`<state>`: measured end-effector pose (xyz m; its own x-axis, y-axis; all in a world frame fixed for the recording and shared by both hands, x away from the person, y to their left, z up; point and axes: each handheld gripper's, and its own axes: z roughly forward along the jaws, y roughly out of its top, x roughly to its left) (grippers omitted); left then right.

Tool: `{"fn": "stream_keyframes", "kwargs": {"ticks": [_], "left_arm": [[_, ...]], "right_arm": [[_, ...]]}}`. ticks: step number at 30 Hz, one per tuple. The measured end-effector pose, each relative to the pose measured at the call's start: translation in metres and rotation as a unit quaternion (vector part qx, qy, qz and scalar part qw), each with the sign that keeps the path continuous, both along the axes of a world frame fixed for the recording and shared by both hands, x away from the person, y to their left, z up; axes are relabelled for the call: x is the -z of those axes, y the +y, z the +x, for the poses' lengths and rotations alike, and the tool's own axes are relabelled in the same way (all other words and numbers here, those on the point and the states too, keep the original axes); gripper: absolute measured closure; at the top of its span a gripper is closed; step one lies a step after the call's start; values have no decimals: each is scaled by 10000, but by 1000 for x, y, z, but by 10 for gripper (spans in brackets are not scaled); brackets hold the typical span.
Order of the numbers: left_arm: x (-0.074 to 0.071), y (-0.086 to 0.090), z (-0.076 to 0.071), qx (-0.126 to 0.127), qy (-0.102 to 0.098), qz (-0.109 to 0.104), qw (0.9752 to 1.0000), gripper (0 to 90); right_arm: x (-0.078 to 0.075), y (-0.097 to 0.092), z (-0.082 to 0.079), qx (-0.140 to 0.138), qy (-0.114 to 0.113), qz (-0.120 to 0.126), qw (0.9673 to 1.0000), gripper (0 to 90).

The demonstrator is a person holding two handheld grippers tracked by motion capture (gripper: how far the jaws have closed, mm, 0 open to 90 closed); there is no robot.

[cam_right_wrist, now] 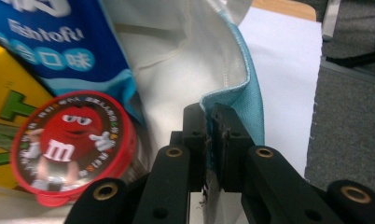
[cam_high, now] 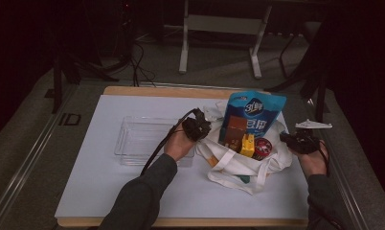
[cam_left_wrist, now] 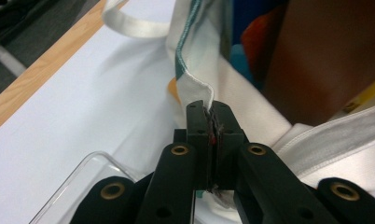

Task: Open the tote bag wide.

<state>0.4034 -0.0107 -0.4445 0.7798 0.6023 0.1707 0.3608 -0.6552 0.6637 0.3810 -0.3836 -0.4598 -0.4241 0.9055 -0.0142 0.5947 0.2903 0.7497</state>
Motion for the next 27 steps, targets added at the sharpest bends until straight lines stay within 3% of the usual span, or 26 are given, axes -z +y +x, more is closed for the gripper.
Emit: {"fn": "stream_keyframes", "kwargs": {"ticks": [7,9,18,21,24,27], "left_arm": [[4,3,2,-192,-17,151,9997,886],[5,6,4,-288,92,3,9995,888],[10,6,5,-506,87,180,9985,890],[11,4,4,-481,52,241,9985,889],[9,7,4,-398,98,64,9991,884],[5,10,0,-109,84,-79,9999,838]], "right_arm": [[12,-3,0,99,99,-2,9999,840],[15,-1,0,146,137,-166,9997,844],[21,2,2,312,182,-478,9982,850],[22,3,2,351,213,-488,9980,850],[20,3,1,287,192,-524,9980,847],[16,1,-3,233,137,-492,9984,834]]}}
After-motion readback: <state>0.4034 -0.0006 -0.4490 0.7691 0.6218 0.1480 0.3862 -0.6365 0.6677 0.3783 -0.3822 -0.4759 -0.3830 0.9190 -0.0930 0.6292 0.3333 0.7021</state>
